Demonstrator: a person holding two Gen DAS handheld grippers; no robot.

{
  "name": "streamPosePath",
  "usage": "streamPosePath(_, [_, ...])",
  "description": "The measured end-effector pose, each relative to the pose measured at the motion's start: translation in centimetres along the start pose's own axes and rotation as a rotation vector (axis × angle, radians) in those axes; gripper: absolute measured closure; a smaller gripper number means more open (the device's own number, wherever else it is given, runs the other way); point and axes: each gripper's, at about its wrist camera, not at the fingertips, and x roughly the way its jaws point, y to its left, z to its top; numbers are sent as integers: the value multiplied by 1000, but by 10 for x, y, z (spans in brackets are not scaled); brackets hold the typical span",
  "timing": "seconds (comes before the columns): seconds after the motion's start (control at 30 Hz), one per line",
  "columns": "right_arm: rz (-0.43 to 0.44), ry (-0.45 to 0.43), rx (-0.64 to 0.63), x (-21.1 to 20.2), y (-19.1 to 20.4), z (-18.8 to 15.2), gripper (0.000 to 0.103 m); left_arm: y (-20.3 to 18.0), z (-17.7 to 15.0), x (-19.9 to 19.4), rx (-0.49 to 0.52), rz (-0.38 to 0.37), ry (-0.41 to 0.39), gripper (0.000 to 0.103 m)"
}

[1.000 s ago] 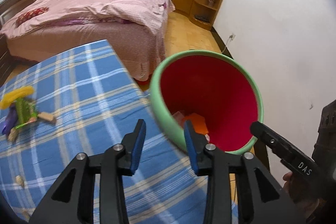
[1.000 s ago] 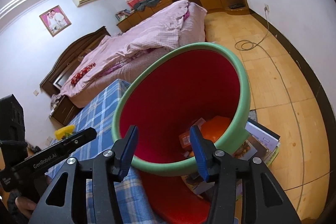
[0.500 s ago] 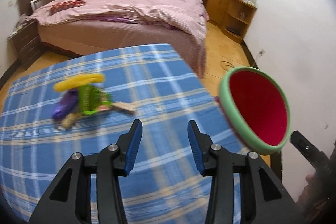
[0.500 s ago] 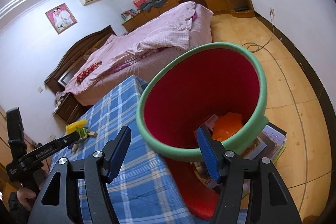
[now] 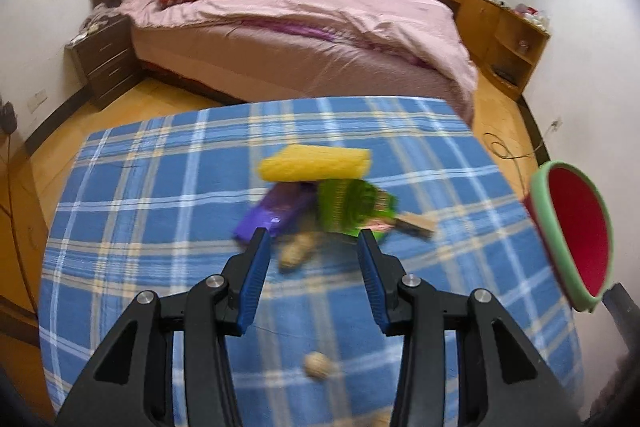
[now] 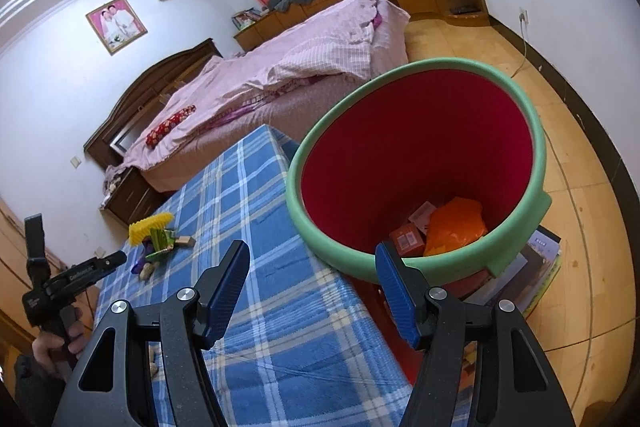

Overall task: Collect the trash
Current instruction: 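Grasp the purple plastic bag with the left gripper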

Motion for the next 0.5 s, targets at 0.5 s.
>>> streamPosePath(0.5, [-9,35,-6,14,3,-2,36,34,13,69,-73,5,95,58])
